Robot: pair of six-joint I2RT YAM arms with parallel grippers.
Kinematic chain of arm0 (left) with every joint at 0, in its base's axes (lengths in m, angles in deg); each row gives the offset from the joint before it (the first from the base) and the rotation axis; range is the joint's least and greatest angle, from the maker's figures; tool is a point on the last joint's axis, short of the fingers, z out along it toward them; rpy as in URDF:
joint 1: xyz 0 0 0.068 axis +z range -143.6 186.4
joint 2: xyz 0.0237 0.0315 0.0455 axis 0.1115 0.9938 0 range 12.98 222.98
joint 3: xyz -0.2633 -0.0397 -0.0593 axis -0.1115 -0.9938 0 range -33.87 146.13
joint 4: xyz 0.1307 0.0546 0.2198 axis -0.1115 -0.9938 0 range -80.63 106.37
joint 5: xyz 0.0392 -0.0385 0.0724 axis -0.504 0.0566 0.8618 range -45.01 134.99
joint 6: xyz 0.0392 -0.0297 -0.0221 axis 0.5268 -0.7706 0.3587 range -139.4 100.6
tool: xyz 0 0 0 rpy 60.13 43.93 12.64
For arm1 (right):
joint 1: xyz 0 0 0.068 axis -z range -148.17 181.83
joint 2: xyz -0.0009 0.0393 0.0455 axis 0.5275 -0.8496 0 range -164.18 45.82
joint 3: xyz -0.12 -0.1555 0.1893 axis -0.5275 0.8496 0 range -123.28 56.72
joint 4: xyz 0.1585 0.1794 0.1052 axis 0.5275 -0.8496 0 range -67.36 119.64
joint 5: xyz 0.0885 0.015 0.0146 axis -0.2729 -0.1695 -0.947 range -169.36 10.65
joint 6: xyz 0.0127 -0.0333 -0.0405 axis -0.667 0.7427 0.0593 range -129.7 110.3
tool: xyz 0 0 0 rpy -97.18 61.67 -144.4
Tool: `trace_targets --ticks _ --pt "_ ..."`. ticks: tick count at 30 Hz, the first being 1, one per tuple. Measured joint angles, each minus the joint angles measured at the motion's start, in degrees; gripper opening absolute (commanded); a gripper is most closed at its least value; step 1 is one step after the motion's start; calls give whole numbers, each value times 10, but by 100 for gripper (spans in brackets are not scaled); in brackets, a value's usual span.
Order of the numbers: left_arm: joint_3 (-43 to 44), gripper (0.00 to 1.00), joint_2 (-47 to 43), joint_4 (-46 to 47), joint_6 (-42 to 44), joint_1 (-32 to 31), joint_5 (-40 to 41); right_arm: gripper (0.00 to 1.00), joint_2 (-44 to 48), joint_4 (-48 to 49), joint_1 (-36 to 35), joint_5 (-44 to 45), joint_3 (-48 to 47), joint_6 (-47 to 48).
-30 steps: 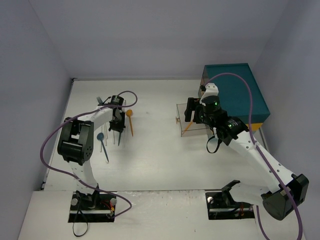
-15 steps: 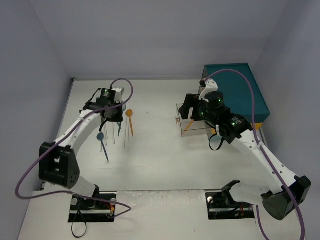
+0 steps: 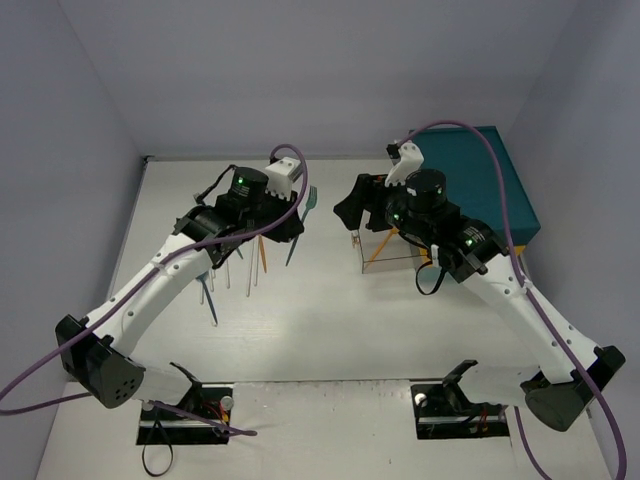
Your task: Sort the eating utensils into containers
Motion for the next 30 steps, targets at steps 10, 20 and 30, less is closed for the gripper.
trace_targets --ticks 10,20,30 --pt "44 0 6 0 -20 -67 -9 63 -19 5 -4 0 -4 0" --pt "53 0 19 -1 -26 -100 -12 41 -19 21 -4 6 -3 3" --pt "58 0 24 -3 -29 -107 -11 18 -19 29 -4 8 13 3"
